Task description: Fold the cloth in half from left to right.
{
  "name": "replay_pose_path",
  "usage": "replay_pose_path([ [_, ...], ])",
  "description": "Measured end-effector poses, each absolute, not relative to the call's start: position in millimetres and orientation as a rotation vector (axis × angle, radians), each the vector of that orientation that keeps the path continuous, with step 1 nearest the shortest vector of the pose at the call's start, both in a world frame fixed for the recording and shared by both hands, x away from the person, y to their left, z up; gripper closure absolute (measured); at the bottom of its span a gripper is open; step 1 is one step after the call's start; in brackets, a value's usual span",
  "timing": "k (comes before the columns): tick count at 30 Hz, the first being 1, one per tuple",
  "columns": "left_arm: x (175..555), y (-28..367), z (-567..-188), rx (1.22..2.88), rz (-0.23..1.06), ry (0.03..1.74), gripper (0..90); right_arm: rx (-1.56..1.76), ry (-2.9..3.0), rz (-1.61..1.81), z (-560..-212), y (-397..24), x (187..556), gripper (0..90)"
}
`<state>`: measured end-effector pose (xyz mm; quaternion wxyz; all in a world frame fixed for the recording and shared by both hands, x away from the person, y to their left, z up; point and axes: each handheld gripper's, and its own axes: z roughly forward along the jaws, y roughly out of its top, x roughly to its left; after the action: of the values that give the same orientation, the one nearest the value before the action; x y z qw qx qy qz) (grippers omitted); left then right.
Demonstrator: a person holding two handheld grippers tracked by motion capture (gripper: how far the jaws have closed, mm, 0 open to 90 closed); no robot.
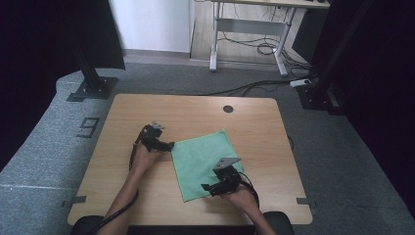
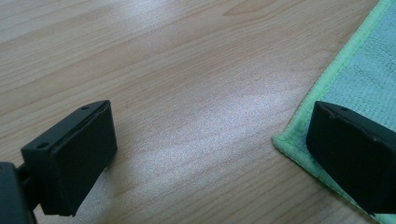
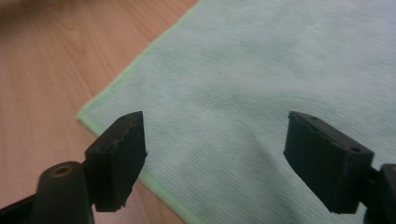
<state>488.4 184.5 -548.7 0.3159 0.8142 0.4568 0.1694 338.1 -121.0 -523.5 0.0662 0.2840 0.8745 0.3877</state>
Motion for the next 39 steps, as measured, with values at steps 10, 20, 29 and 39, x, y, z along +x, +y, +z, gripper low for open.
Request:
replay_pose_path([
  [10, 488, 184, -549, 2.141, 0.446, 1.206, 1.8, 0.688, 2.788, 1.2, -525, -86, 327, 44.3],
  [20, 485, 184, -548, 2.136, 0.448, 1.184, 6.3, 0.577, 2.886, 1.174, -531, -56, 315, 54.4],
  [29, 479, 183, -547, 2.132, 0.437, 1.089, 28.8, 0.538, 2.864, 1.089, -535, -48, 310, 64.8],
  [39, 471, 176, -546, 2.136, 0.38, 0.992, 74.3, 0.579, 2.82, 1.076, -536, -50, 311, 84.0],
])
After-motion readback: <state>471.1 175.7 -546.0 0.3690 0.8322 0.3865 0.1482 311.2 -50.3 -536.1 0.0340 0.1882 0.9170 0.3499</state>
